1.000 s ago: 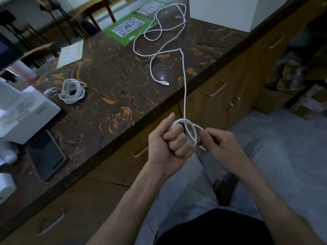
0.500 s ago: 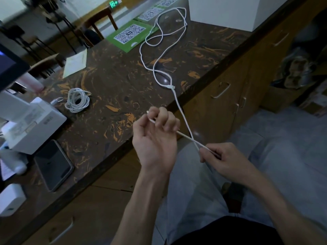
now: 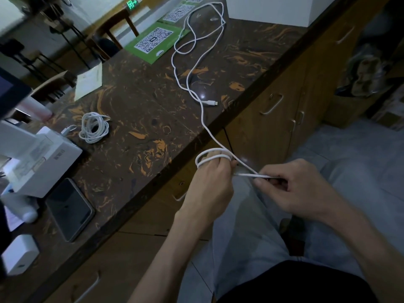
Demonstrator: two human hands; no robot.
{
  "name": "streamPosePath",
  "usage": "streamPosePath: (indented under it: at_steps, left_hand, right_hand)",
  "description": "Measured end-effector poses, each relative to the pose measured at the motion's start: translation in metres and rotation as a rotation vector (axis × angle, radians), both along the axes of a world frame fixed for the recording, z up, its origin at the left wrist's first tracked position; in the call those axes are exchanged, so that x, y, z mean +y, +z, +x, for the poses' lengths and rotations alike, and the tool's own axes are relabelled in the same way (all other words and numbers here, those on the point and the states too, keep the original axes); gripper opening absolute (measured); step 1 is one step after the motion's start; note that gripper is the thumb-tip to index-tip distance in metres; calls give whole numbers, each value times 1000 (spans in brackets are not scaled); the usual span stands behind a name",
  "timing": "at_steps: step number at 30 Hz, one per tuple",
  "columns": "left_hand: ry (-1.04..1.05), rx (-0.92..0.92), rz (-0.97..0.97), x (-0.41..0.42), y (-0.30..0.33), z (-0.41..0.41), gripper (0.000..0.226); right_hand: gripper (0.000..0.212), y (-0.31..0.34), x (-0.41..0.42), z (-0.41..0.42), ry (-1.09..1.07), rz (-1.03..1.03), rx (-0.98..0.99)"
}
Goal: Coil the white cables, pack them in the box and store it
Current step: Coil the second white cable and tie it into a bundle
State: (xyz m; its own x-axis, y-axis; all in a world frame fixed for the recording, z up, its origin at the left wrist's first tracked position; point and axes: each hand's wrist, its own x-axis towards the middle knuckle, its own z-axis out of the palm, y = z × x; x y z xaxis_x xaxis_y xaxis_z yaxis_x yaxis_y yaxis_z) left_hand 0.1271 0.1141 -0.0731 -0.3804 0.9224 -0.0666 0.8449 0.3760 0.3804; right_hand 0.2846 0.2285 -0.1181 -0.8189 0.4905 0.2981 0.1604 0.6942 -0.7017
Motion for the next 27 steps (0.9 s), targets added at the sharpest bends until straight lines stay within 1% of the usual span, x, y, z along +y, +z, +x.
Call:
streamPosePath:
  at_steps: [1,3,5,6,8,10,11,12,17,18,19,20,21,22,23,25,27]
  left_hand:
    - [-31,3,-11,-4,0,1,10]
    - [-105,49,-37,-10,-3,3,35]
    - [-149,92,-117,-16,-6,5,56]
    - [-166,118,-164,-18,-8,6,60]
    - [-204,205,-229,-19,-12,9,59]
    - [-235,270,-226,-21,-14,12,59]
    - [-247,267,-211,-22,-15,12,59]
    - [-254,234,-197,-23,-13,11,59]
    - [-263,-63,-185,-26,-4,12,63]
    - [-253,-156,-180,-27,-3,11,64]
    - [-245,-303,-169,-29,-1,10,64]
    - [-240,-513,-159,-31,1,10,64]
    - [-237,-770,-151,-34,0,9,63]
    - [-233,-1028,-148,-36,-1,11,59]
    - [-228,-1245,-155,-37,-1,13,53]
    - [-250,-1563,-164,-35,-2,22,40]
    - [-343,-1796,-148,-31,-2,31,37]
  right_hand:
    - [24,1,1,1,20,-14,-5]
    - [17,1,3,2,55,-57,-8]
    - [18,2,4,3,70,-73,-11]
    - [20,2,5,3,73,-74,-4]
    - [22,2,5,4,78,-72,7]
    - [26,2,5,6,78,-68,9]
    - [29,3,5,7,69,-72,17]
    - [32,4,6,8,57,-78,29]
    - [34,13,14,15,-27,-69,116]
    - [36,14,15,16,-49,-57,127]
    - [39,15,17,18,-74,-38,138]
    - [41,16,17,19,-100,-23,152]
    - [42,17,18,19,-125,-13,168]
    - [42,17,18,18,-145,-8,181]
    - [42,17,18,18,-161,-4,189]
    - [43,16,17,16,-191,2,187]
    - [45,13,14,12,-201,-24,184]
